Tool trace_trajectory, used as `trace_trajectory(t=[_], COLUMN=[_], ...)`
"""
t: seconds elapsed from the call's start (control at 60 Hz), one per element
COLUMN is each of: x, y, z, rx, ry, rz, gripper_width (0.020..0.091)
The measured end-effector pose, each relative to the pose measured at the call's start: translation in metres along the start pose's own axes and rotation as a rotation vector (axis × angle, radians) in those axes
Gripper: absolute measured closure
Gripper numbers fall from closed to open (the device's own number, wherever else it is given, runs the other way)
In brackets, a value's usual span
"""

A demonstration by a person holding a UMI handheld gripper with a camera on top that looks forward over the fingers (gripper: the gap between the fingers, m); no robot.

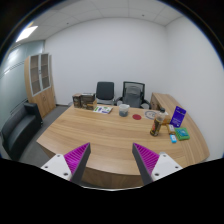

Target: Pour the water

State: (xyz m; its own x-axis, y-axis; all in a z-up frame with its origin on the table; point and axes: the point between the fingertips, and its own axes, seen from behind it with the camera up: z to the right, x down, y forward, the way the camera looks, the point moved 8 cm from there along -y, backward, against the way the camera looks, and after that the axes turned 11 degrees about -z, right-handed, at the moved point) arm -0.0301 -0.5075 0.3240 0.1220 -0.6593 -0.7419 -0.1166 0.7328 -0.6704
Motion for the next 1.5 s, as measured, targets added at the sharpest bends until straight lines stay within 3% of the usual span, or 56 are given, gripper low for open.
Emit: trace_trajectory(t=[0.3,0.533,0.817,0.983,1.1,1.167,1.183,1.4,1.5], x=[0.016,0.017,-0.03,-0.053,-0.063,-0.071,-0.072,-0.079,-0.095], y=[0.054,0.148,0.323,0.387,0.412,0.417,0.417,0.42,0.411], z=[0.064,0.154,0.273,0.315,0.331,0.328,0.327,0.321,0.318], rx=[0.069,0.164,0.293,0.337,0.346,0.342,0.342,0.381,0.438], ry=[0.036,0.125,0.198,0.219,0.205,0.191,0.19,0.142,0.083], rz=[-0.051,-0.05,0.063,0.099,0.104,0.131,0.136,0.135,0.111], gripper_width=[0.0246,0.0242,0.0247,0.0246,0.0345,0.0541,0.056,0.0707,0.0706])
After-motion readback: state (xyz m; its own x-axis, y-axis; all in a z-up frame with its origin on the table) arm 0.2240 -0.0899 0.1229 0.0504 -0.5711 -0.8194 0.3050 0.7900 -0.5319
